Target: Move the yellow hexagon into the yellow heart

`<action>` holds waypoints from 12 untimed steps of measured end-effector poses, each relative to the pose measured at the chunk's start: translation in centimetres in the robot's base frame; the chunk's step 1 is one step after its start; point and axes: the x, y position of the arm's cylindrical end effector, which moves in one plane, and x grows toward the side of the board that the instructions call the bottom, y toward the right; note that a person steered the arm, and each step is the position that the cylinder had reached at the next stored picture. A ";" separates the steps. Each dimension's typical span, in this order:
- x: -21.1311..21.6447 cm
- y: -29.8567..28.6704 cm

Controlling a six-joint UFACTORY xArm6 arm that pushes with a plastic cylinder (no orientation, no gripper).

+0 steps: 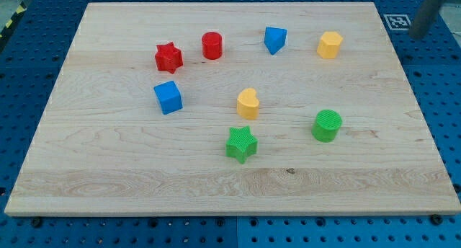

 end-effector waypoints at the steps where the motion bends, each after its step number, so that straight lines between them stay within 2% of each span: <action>1: 6.5 -1.6; 2: 6.5 -1.7; 3: 5.8 -7.1; 4: 2.5 -13.6; 6: 2.5 -13.6; 7: 2.5 -16.0; 8: 2.5 -16.0; 10: 6.3 -19.0; 11: 4.7 -18.9; 12: -2.4 -17.4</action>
